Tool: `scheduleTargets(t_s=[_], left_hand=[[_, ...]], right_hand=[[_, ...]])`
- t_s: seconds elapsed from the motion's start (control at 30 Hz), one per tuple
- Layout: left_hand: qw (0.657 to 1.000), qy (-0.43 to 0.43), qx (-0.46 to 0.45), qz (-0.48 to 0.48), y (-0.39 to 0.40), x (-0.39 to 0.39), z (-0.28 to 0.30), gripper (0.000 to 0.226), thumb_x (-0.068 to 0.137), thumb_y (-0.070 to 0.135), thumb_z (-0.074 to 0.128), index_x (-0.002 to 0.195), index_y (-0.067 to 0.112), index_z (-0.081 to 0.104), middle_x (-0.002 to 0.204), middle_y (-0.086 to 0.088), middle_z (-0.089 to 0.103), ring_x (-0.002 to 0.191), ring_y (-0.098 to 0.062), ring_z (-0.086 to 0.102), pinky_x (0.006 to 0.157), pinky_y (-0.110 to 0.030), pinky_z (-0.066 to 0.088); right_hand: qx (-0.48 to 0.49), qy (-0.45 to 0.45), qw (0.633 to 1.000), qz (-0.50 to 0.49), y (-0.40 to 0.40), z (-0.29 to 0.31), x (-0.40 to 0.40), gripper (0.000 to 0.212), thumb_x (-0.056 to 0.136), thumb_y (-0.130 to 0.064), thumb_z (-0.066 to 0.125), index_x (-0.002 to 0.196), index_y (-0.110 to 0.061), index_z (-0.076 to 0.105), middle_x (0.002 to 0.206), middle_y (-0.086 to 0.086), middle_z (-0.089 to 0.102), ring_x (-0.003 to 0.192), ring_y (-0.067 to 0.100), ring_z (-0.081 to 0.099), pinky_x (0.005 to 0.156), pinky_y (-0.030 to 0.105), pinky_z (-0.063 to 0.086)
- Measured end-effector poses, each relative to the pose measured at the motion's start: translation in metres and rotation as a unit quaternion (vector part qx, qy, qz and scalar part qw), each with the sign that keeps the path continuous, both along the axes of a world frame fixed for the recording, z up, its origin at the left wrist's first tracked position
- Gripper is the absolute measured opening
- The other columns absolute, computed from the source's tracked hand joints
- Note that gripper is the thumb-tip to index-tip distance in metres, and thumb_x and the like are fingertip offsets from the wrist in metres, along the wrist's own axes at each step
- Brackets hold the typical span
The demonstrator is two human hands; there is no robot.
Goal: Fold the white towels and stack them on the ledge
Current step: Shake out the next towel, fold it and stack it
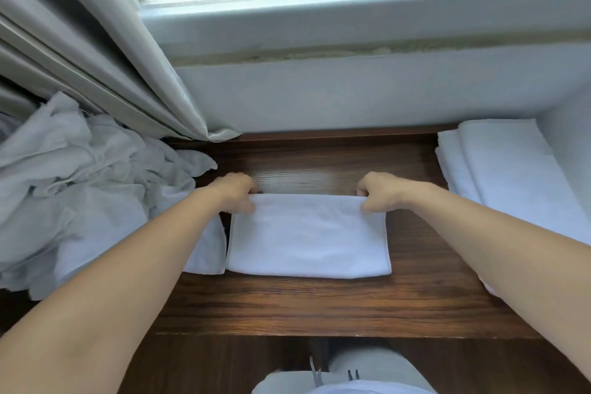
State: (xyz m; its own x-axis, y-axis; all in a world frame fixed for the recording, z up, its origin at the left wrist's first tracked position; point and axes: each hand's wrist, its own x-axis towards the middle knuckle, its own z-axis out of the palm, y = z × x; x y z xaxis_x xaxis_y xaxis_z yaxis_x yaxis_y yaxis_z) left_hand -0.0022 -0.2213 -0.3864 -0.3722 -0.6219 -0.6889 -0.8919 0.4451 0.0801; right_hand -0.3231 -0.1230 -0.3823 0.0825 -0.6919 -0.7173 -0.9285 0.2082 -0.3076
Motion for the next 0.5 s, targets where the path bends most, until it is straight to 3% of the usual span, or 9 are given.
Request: scheduleTargets(t_s=[0.07,0.17,0.33,0.4,0.5], left_hand=[[0.999,0.029,0.023,0.003,0.003,0.006,0.014,0.017,0.086,0.028,0.068,0.098,0.021,0.057,0.095,0.002,0.060,0.083,-0.017,0.056,0.061,-0.030,0.041],[0.996,0.084,0.015,-0.013,0.015,0.017,0.035,0.018,0.087,0.025,0.069,0.099,0.020,0.055,0.084,0.008,0.055,0.072,-0.009,0.051,0.056,-0.026,0.036],[0.973,0.221,-0.053,-0.034,0.036,0.048,0.056,0.025,0.092,0.021,0.067,0.095,0.032,0.044,0.079,0.006,0.058,0.073,-0.015,0.055,0.067,-0.033,0.044],[0.962,0.260,-0.071,-0.037,0.042,0.059,0.062,0.022,0.094,0.022,0.068,0.095,0.031,0.049,0.080,0.008,0.059,0.076,-0.013,0.055,0.067,-0.028,0.043],[0.951,0.297,-0.086,-0.028,0.047,0.073,0.070,0.017,0.094,0.027,0.071,0.096,0.035,0.057,0.084,0.014,0.062,0.080,-0.007,0.058,0.072,-0.034,0.050]], right_hand=[[0.005,-0.009,1.000,0.015,0.006,0.013,-0.003,0.010,0.084,-0.020,0.064,0.082,-0.013,0.057,0.084,0.003,0.061,0.073,0.020,0.054,0.060,0.033,0.039],[0.006,-0.011,0.999,0.037,0.022,0.034,0.000,0.007,0.089,-0.019,0.060,0.094,-0.015,0.057,0.096,0.002,0.062,0.078,0.018,0.055,0.063,0.032,0.041],[-0.115,-0.056,0.992,-0.017,0.052,0.066,0.003,0.017,0.090,-0.012,0.056,0.087,-0.025,0.046,0.085,-0.002,0.059,0.073,0.020,0.052,0.062,0.035,0.040],[-0.162,-0.071,0.984,-0.025,0.063,0.081,0.004,0.023,0.088,-0.013,0.058,0.081,-0.029,0.045,0.080,-0.006,0.059,0.073,0.019,0.052,0.065,0.035,0.042],[-0.204,-0.075,0.975,-0.042,0.078,0.097,0.011,0.022,0.091,-0.013,0.064,0.083,-0.030,0.053,0.072,-0.013,0.057,0.068,0.006,0.052,0.065,0.027,0.042]])
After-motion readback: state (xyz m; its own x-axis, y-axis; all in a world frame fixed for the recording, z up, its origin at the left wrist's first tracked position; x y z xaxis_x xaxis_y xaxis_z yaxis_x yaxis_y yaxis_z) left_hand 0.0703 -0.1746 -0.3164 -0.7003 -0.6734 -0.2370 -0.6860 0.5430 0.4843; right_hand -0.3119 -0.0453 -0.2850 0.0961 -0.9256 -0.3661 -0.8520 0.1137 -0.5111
